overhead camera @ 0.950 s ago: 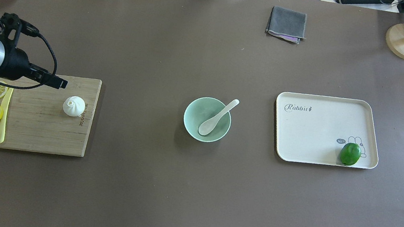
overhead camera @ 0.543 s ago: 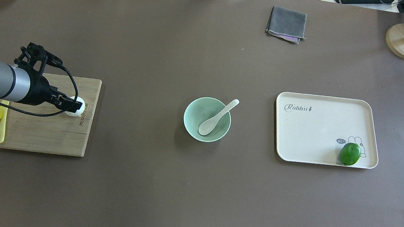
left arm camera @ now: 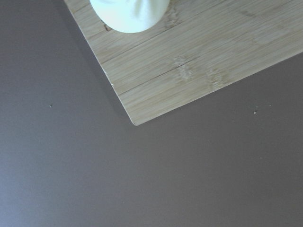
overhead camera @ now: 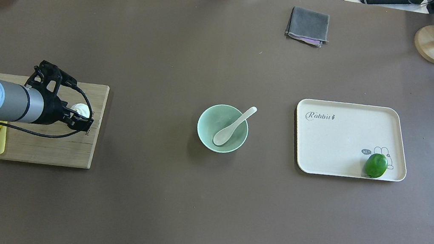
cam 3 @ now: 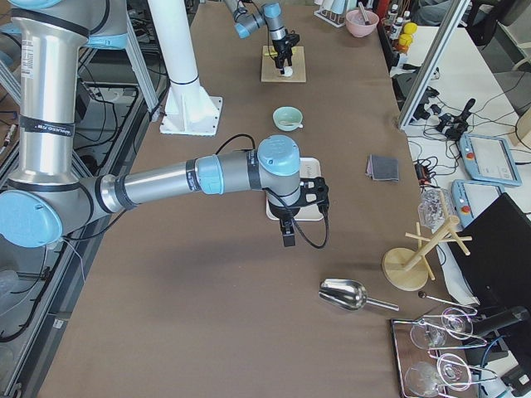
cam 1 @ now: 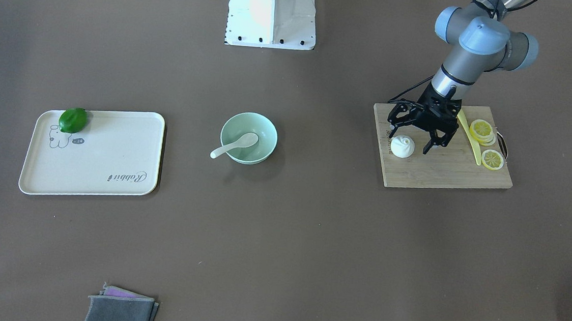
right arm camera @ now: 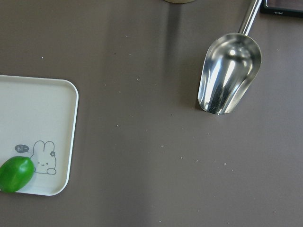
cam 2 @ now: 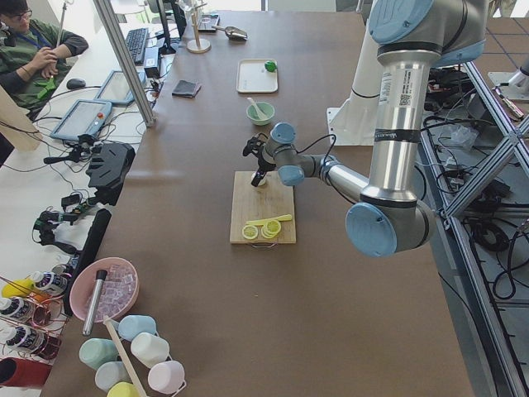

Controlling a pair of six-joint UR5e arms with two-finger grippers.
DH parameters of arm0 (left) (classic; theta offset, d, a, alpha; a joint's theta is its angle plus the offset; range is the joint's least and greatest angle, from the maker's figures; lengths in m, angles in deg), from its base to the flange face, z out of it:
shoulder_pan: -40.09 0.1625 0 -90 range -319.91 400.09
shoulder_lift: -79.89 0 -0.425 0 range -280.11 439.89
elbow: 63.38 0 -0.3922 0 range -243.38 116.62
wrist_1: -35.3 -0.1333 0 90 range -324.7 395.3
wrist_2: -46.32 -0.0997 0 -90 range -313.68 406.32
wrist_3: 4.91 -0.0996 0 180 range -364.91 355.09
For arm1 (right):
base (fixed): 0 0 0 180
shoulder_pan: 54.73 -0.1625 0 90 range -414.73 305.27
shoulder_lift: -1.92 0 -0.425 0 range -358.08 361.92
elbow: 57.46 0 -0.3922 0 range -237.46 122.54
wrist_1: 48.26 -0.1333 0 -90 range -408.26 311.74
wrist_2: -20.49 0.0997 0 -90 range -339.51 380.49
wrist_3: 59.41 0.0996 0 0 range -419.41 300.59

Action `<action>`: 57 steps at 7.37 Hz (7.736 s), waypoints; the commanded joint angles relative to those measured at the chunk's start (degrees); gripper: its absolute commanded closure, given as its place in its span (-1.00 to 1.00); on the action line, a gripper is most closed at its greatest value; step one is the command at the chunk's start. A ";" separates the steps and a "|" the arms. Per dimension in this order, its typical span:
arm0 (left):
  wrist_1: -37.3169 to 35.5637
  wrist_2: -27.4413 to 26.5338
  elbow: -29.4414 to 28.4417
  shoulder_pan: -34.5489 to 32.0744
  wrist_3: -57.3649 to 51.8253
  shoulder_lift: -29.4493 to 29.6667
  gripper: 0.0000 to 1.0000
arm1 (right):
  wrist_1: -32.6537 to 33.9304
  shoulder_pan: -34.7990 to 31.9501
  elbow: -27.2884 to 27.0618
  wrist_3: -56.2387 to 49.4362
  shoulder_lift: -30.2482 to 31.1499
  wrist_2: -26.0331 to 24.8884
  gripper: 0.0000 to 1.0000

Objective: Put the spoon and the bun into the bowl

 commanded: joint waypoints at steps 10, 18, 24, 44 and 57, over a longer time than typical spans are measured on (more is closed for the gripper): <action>-8.00 -1.24 -6.76 2.83 4.41 27.35 0.84 | 0.00 -0.05 0.48 0.04 0.02 -0.44 -1.00; -7.82 -9.86 -14.54 9.87 7.78 38.29 -0.96 | 0.00 -0.05 1.01 0.04 0.63 -0.09 -1.00; -8.26 -9.51 -12.01 9.61 7.78 37.86 -0.96 | 0.00 -0.05 1.01 0.65 0.55 -0.27 -1.00; -36.03 33.12 -3.55 -56.57 -51.20 -8.38 -0.96 | 0.00 -1.63 3.30 0.30 11.36 -1.94 -1.00; -35.77 33.29 -3.73 -56.31 -51.20 -8.82 -0.96 | 0.09 -1.46 4.35 0.21 11.36 -0.01 -1.00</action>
